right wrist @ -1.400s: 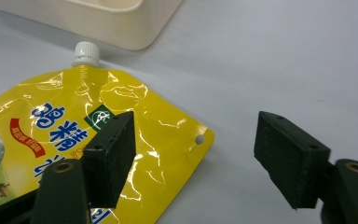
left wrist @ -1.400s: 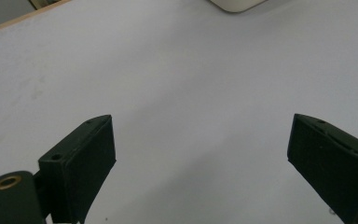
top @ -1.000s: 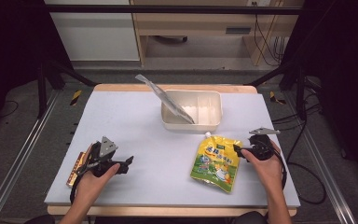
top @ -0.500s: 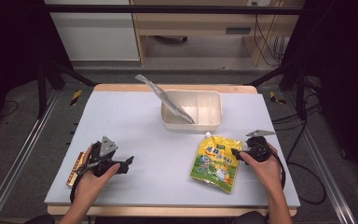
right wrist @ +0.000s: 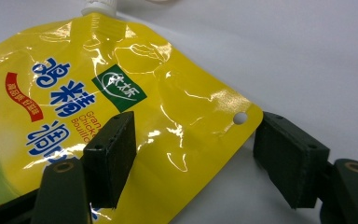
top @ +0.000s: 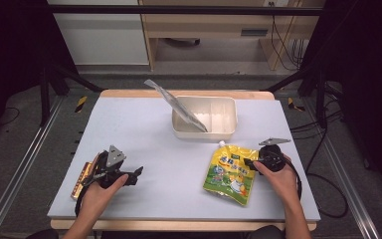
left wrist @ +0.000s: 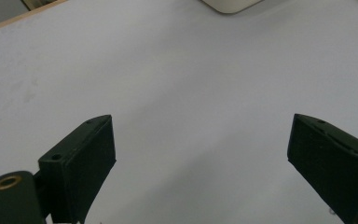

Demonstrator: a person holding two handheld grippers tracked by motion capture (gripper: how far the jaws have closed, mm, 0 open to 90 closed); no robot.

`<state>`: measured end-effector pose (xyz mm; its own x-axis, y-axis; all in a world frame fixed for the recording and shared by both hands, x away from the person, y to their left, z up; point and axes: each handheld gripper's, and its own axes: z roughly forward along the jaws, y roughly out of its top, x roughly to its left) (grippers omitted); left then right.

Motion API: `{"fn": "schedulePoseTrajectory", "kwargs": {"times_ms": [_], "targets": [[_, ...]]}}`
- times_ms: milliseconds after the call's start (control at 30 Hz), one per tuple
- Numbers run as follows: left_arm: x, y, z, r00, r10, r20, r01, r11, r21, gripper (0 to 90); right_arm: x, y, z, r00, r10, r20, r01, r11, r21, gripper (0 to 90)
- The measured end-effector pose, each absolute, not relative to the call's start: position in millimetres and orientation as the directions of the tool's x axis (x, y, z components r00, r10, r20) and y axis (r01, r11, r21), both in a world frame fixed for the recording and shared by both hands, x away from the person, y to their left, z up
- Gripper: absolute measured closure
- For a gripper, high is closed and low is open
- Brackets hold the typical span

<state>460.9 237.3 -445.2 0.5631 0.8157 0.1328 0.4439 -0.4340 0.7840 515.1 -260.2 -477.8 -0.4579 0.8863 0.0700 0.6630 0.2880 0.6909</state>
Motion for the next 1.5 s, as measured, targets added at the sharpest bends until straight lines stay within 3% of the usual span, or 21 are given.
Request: {"fn": "schedulePoseTrajectory", "kwargs": {"times_ms": [833, 933, 1300, 1500], "targets": [[462, 237, -445, 0.569, 0.812, 0.130, 0.445, -0.437, 0.781, 7.6, 511, -244, -467, -0.468, 0.878, 0.105, 0.653, 0.264, 0.710, 42.9], [463, 237, -445, 0.570, 0.811, 0.131, 0.444, -0.438, 0.781, 7.7, 514, -244, -470, -0.449, 0.888, 0.097, 0.667, 0.261, 0.698, 48.1], [463, 236, -444, 0.567, 0.814, 0.128, 0.444, -0.432, 0.785, 7.7, 520, -235, -467, -0.416, 0.909, 0.012, 0.665, 0.295, 0.686, 89.6], [463, 237, -444, 0.562, 0.817, 0.130, 0.445, -0.431, 0.785, 7.7, 514, -230, -454, -0.449, 0.893, -0.030, 0.622, 0.336, 0.707, 90.0]]}}
